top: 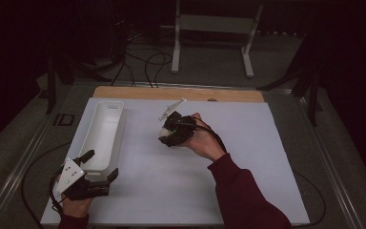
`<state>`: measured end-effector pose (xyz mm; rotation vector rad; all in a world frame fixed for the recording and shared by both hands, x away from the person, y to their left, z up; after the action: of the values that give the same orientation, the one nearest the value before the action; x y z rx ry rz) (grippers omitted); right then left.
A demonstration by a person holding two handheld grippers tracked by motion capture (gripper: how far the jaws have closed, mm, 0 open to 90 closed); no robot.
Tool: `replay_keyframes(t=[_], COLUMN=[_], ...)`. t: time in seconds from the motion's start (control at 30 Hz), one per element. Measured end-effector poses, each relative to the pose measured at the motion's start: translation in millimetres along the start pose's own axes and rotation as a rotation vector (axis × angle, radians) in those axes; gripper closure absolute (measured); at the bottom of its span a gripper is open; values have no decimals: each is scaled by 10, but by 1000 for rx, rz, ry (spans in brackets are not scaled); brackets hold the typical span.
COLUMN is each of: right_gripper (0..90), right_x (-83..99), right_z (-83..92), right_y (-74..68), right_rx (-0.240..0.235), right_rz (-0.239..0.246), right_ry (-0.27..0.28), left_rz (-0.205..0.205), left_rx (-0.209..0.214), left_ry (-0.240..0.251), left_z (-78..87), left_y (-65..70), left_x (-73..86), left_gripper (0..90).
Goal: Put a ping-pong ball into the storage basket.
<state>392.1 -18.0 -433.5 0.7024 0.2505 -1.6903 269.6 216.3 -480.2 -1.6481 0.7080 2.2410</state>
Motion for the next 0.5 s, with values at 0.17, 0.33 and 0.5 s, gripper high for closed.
replay_keyframes(t=[0.17, 0.33, 0.5], right_gripper=[505, 504, 505], right_x=[-16, -25, -40], right_z=[-6, -8, -11], right_y=[2, 5, 11], right_rx=[1, -2, -6], right_rz=[4, 2, -3], right_ry=[1, 4, 9], left_rz=[-1, -1, 0], left_rx=[1, 1, 0], left_ry=[0, -2, -2], left_z=[0, -2, -3], left_y=[1, 2, 3], left_x=[0, 2, 2], left_gripper=[0, 0, 0])
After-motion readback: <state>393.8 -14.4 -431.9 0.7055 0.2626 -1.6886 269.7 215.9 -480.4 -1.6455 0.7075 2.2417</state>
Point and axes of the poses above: each handheld gripper's, and its own axes: z roughly backward along the jaws, x roughly out of its underside, y roughly to its right, the point moved 6 cm from there along -z, roughly forward along the jaws, and after that the axes turned 15 degrees about z, right-handed, at the moved point
